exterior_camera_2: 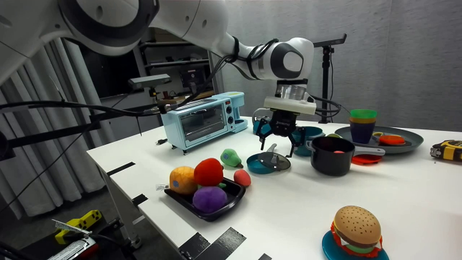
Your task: Take the black lid and put it on the blue pot
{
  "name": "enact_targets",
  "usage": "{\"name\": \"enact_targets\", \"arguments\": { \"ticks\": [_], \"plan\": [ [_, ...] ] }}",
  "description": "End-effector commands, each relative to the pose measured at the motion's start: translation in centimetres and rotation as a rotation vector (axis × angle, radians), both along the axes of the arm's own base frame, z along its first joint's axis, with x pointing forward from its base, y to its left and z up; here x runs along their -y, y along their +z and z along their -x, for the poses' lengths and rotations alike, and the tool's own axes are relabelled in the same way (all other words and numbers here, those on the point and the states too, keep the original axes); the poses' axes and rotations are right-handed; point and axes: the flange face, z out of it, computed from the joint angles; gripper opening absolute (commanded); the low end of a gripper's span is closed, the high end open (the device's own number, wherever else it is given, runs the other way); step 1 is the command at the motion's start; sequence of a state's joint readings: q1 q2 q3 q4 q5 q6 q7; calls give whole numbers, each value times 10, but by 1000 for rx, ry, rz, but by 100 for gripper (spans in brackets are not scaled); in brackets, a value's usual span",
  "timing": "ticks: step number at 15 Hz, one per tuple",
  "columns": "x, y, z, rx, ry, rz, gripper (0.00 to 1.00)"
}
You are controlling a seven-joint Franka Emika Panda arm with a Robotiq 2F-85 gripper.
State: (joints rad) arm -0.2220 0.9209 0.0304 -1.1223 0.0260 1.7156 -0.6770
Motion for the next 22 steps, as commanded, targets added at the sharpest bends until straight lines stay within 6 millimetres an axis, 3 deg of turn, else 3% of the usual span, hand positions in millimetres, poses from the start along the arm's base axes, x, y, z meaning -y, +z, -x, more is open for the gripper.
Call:
{"name": "enact_targets", "arguments": {
  "ticks": [1, 8, 17, 19, 20, 22],
  "plan": [
    [13, -2, -2, -11, -4, -15, 100],
    [6, -24, -3, -41, 3, -11, 100],
    [10, -13, -8, -33, 6, -9, 99],
    [2, -21, -11, -35, 6, -10, 74],
    [2, -21, -11, -33, 7, -10, 71],
    [1, -23, -12, -35, 7, -15, 55]
  ]
}}
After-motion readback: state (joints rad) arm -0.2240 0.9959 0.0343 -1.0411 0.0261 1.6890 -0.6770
